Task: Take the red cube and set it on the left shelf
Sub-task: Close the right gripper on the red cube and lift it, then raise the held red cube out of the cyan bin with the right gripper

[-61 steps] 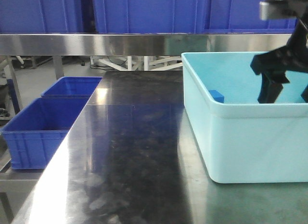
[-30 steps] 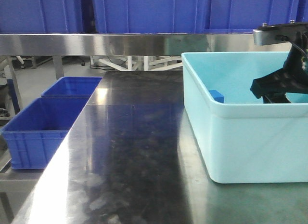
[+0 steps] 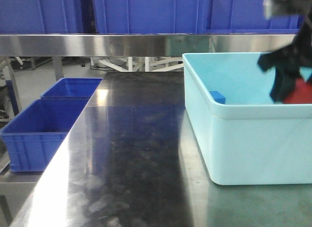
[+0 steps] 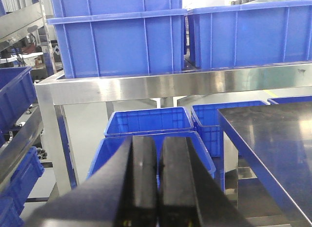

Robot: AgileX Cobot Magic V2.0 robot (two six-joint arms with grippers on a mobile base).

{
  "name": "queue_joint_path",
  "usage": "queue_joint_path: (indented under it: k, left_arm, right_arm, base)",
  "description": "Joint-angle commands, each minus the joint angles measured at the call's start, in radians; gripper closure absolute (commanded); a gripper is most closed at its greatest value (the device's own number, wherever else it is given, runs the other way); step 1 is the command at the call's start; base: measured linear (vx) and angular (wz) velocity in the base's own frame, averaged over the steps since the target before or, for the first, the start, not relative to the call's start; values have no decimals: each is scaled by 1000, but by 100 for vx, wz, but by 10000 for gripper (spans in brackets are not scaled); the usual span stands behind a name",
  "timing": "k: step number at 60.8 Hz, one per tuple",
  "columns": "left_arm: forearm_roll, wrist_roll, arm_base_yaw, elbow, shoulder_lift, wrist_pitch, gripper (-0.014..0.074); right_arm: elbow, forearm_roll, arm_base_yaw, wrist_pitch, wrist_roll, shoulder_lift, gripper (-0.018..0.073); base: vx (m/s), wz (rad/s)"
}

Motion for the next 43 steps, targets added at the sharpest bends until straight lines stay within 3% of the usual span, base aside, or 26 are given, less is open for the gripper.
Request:
queue_joint_path:
  k: [1, 12, 43]
  left_arm:
    - [-6, 1, -3, 22, 7, -83, 491]
    - [-6, 1, -3, 22, 7, -83, 491]
    - [-6, 1, -3, 22, 7, -83, 491]
  right_arm:
    - [-32, -21, -2, -101, -2, -140, 503]
    - [43, -22, -4, -215, -4, -352, 503]
    - [426, -22, -4, -338, -4, -752, 503]
  base:
    - [0, 0]
    - [0, 0]
    - [-1, -4]
